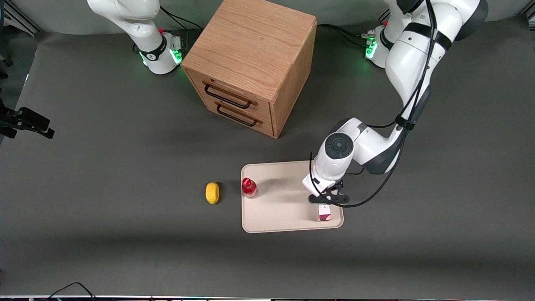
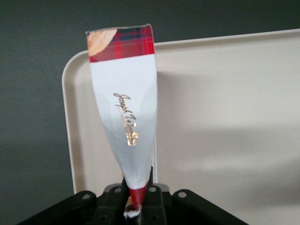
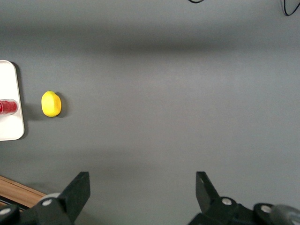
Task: Place red cookie box on tray
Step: 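Carry the box over the white tray and lower it, then open the left gripper to release the box onto the tray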
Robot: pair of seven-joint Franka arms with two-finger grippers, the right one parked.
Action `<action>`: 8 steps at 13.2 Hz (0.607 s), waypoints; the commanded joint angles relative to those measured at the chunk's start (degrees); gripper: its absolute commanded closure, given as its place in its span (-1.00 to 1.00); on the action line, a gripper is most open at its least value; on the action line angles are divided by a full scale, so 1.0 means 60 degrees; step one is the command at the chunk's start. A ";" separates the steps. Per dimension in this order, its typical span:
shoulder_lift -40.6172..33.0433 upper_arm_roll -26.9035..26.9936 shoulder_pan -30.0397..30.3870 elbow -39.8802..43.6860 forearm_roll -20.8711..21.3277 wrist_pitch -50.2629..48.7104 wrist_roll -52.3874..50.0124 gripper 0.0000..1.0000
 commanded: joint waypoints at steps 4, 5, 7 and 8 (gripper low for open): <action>0.0140 0.0138 -0.0022 0.0053 0.0488 0.0411 -0.0226 1.00; 0.0154 0.0138 -0.0008 0.0068 0.0517 0.0425 -0.0226 0.34; 0.0154 0.0138 0.0022 0.0068 0.0517 0.0484 -0.0226 -0.98; 0.0154 0.0138 0.0036 0.0068 0.0517 0.0542 -0.0212 -0.99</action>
